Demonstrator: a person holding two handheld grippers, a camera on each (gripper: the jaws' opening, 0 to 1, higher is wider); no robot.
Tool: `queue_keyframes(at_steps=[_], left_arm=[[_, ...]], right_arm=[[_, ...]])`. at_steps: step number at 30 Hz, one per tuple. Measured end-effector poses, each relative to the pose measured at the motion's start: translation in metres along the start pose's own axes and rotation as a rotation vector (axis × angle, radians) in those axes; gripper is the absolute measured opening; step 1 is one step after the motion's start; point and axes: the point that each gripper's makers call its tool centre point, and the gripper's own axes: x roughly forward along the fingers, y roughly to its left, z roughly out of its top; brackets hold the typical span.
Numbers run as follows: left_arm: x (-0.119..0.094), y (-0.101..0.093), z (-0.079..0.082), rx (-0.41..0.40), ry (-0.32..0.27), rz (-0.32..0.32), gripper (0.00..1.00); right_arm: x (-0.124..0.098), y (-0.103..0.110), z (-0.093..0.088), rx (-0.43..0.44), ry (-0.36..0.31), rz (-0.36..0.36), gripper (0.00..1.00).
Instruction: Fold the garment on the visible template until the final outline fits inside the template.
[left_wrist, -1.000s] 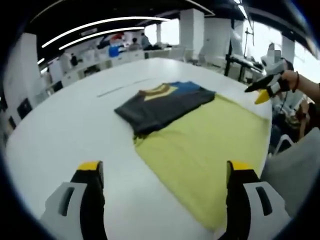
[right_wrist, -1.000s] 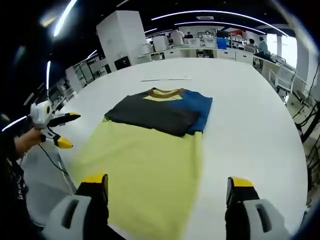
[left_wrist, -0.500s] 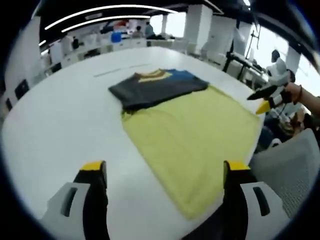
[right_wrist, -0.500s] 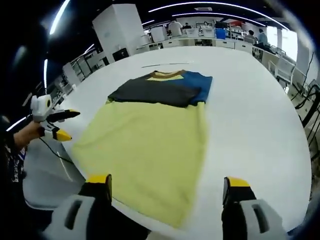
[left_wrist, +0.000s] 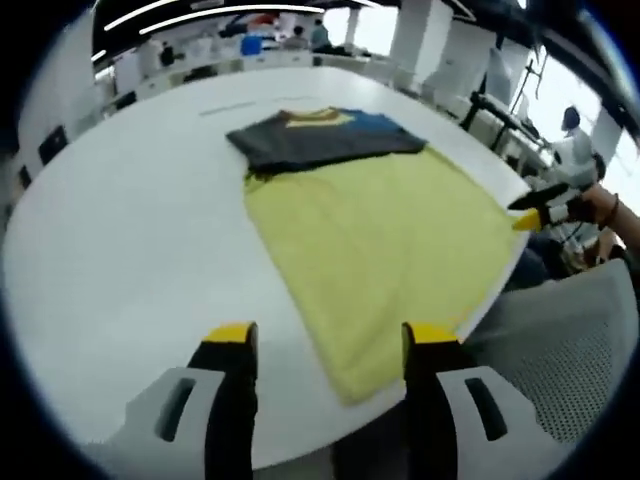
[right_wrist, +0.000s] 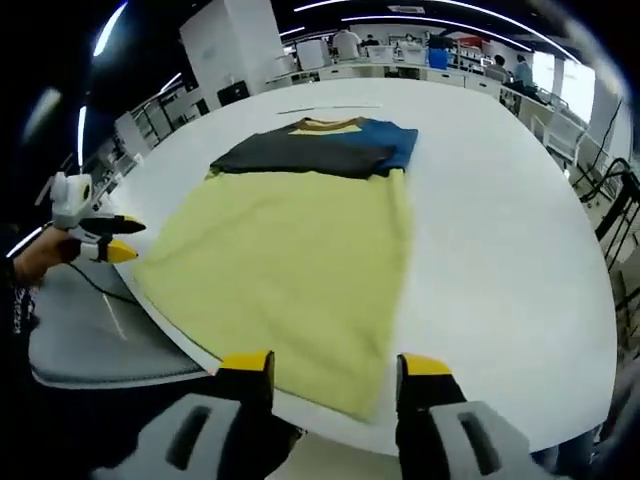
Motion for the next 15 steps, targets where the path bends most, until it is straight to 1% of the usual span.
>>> queue_keyframes(at_steps=[4, 7, 8, 10, 15], left_arm=[[-0.001, 0.0, -0.004, -0.014, -0.001, 0.009, 0.43], [-0.001, -0.005, -0.009, -0.053, 0.016, 0.005, 0.37], [-0.001, -0.007, -0.011, -0.062, 0.02, 0.001, 0.36], [0.001, -0.008, -0.012, -0.081, 0.017, 0.007, 0.32], [0.0, -0.008, -0.018, -0.134, 0.031, 0.029, 0.23]], right_arm=[[-0.003, -0.004, -0.007, 0.023, 0.017, -0.024, 0.36], [-0.004, -0.005, -0.01, 0.058, 0.016, -0.027, 0.28], [-0.004, -0.005, -0.011, 0.057, 0.018, -0.029, 0.25], [-0.003, -0.005, -0.013, 0.059, 0.022, -0.037, 0.22], [-0.002, -0.006, -0.017, 0.076, 0.024, -0.046, 0.14]])
